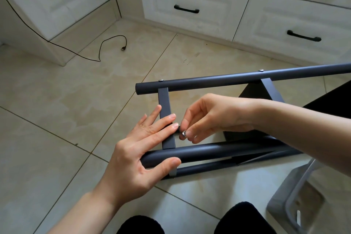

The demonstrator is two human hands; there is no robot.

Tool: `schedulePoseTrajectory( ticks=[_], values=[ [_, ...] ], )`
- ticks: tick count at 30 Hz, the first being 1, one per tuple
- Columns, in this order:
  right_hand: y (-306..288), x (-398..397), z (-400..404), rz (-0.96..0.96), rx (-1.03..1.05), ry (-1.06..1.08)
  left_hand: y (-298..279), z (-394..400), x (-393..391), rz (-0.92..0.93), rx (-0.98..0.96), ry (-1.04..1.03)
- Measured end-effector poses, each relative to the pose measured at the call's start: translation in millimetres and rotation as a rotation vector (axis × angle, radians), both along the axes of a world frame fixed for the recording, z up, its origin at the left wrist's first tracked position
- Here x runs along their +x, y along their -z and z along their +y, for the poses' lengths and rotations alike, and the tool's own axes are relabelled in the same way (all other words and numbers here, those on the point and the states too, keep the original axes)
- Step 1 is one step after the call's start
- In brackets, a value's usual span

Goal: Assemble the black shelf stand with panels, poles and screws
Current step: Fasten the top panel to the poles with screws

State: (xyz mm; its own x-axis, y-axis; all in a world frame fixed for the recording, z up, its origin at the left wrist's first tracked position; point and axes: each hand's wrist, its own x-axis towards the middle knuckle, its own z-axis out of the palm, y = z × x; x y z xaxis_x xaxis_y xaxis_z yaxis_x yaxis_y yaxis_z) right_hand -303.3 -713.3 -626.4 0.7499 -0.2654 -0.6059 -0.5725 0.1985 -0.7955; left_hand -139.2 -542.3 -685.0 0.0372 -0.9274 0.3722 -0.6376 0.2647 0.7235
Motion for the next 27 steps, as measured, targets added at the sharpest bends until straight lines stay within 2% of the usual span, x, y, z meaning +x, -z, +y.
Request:
schedulePoseTrajectory(
  ticks=[6, 22, 27],
  values=[
    [7, 10, 6, 0.035, 0.003, -0.082, 0, -1, -1, 0.008, -0.011, 0.000],
    [18, 20, 10, -0.004, 0.038, -0.098, 0, 0, -2, 0.050, -0.013, -0.008],
    [22, 21, 16, -0.023, 0.131, -0.108, 1, 0, -1, 0.045, -0.019, -0.004]
  ],
)
